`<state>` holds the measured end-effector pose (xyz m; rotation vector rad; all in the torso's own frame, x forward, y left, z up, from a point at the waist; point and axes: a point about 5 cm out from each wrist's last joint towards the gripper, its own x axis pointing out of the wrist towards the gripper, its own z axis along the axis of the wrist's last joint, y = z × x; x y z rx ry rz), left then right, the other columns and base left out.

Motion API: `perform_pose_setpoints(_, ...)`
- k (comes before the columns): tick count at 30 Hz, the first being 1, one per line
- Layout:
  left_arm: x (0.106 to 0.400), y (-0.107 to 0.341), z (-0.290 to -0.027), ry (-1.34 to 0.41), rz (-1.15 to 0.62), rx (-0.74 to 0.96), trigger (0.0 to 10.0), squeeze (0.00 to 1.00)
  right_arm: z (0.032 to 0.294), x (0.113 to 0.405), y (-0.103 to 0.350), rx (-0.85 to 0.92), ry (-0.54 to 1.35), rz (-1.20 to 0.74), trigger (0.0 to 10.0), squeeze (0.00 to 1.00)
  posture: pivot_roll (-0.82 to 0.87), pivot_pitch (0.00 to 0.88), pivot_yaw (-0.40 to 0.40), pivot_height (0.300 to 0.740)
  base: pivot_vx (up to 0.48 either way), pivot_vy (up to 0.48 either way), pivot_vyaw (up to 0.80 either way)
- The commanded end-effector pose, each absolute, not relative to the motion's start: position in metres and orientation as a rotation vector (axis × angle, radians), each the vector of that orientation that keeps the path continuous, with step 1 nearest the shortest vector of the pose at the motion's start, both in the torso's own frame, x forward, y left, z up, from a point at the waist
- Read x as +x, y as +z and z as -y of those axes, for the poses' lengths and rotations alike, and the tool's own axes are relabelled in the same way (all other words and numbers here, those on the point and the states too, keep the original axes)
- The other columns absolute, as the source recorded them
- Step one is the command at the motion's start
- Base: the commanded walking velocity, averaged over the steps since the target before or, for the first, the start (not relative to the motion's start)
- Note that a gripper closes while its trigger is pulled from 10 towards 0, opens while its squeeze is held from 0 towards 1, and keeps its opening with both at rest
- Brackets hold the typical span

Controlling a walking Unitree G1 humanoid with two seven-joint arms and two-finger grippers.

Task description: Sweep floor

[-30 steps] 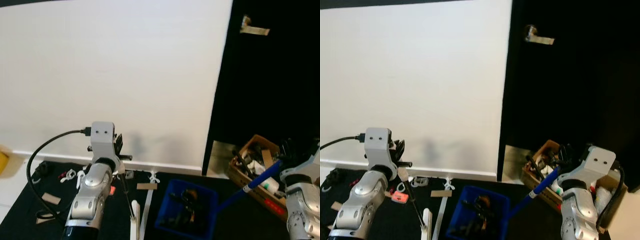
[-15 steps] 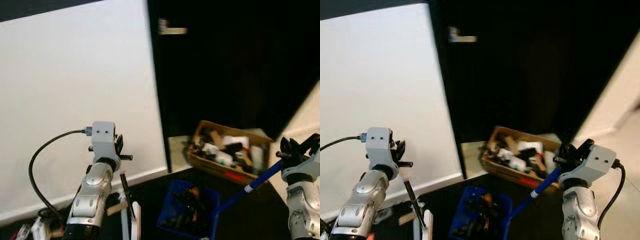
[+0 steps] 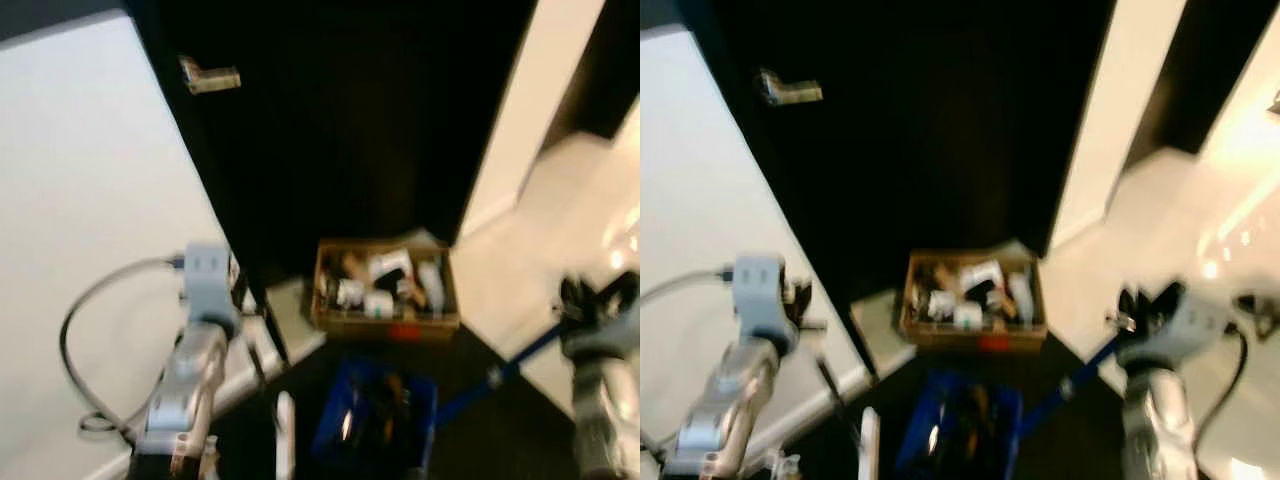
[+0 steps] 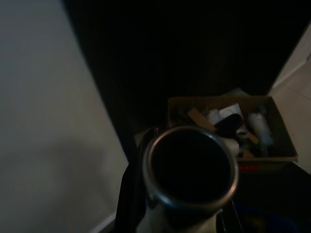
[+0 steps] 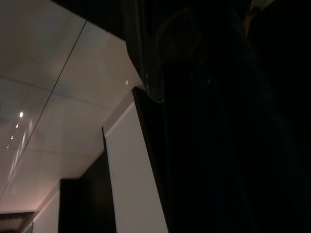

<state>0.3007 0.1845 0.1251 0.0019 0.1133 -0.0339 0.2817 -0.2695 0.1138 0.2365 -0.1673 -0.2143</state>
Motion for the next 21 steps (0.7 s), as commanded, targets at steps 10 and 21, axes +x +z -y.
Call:
perform_pose_setpoints(10,0.2999,0.1285,-0.1878,-0.019,-0.097,0.017,10.0,0.00,0.2724,0.2800,0.1178,0.251,-0.226,0.196,10.0,0.00,-0.03,0.109,0.107,0.740,0.000,0.000,-0.80)
perform_pose_setpoints(21,0.2996,0.1284,-0.1883,-0.015,-0.096,0.016,10.0,0.00,0.2715,0.2807,0.1175,0.243,-0.223,0.194,10.0,0.00,-0.03,0.113,0.105,0.740,0.000,0.000,-0.26)
